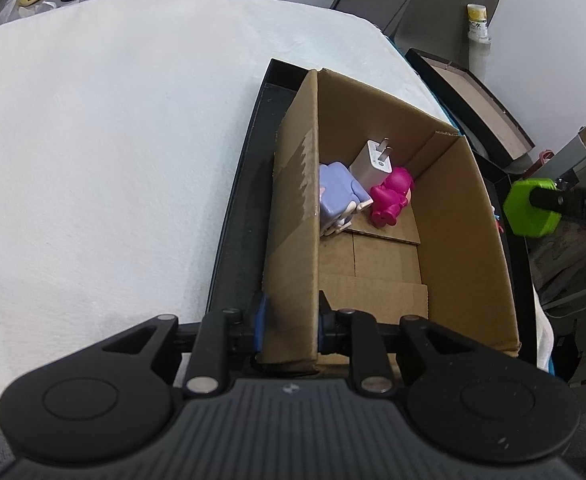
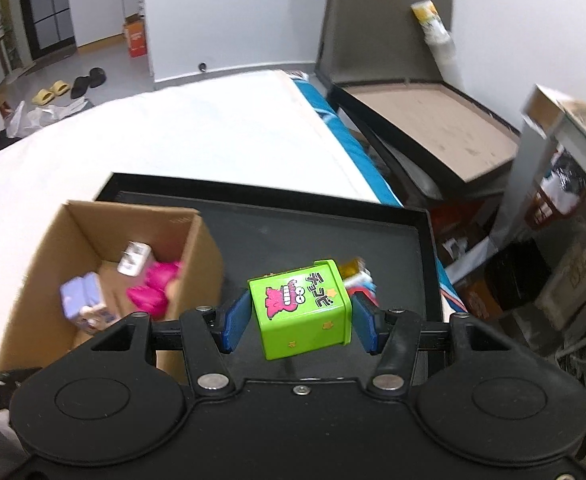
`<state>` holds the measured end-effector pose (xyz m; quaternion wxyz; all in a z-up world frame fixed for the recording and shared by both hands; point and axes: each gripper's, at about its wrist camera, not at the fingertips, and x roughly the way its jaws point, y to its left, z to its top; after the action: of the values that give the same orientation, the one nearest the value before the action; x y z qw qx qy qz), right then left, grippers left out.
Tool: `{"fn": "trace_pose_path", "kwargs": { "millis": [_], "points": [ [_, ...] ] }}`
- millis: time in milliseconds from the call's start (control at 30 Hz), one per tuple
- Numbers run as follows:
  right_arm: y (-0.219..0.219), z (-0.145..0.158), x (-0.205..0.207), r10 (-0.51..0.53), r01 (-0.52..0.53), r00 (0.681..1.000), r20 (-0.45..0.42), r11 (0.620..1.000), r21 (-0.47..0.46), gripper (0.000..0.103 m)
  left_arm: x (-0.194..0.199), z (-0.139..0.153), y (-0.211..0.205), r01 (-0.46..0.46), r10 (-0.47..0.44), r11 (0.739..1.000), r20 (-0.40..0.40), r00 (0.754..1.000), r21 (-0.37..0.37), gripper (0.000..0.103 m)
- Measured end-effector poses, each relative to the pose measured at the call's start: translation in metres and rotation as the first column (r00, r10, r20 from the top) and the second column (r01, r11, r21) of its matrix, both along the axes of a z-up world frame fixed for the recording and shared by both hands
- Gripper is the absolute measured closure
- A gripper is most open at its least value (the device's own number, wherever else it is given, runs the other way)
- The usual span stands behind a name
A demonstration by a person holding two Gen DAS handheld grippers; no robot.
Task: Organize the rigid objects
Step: 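Carry the green cube box into the cardboard box and release it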
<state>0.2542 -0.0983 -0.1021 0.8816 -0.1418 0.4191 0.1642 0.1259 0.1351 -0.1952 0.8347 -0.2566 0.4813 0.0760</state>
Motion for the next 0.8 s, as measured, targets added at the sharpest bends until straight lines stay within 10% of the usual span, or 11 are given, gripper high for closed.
{"fn": "trace_pose_path", "kwargs": {
  "millis": [800],
  "points": [
    [0.100, 0.012, -0.031, 0.139, -0.140, 0.990, -0.019, 0.989, -0.046, 0.050, -0.005, -0.004, 0.008, 0.022, -0.020, 0.998, 0.032, 0.999, -0.056, 0.078]
  ]
}}
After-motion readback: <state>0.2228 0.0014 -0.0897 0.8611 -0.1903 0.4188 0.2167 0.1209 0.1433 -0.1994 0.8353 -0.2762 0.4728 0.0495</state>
